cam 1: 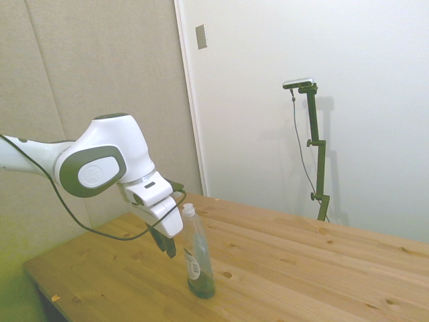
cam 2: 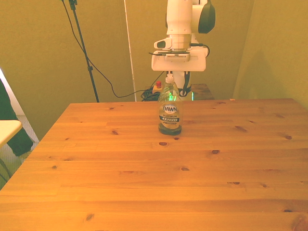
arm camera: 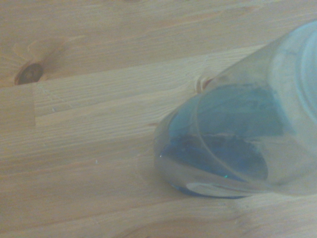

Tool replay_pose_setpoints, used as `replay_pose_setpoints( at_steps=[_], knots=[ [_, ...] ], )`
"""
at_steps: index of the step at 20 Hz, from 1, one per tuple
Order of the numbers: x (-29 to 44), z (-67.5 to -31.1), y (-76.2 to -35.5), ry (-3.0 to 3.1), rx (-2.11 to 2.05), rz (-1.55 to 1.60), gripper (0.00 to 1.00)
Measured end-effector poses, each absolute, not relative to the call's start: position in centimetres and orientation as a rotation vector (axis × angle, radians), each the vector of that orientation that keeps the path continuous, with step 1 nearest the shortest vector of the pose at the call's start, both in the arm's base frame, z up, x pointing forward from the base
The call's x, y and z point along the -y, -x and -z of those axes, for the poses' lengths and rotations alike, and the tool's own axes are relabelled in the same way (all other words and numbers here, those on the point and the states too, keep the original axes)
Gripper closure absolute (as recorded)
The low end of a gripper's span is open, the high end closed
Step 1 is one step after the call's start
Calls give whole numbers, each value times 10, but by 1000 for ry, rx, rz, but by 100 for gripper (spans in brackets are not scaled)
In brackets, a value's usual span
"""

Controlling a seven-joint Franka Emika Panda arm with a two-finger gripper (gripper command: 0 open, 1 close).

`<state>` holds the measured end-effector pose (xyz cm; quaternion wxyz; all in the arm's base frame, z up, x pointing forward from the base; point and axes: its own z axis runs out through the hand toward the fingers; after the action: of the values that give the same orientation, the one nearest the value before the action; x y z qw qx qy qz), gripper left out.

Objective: Knock down the dish soap

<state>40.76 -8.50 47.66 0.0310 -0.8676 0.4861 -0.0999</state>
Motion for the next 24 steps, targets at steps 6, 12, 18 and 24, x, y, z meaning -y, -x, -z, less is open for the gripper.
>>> replay_pose_setpoints(
  at_steps=[6,12,18,24],
  knots=[
    [93,-484,-435,2659,-1541,319,100],
    [123,-499,-476,2603,-1637,367,100],
    [160,-502,-528,2527,-1722,428,100],
    [171,-501,-576,2467,-1764,496,100]
  ],
)
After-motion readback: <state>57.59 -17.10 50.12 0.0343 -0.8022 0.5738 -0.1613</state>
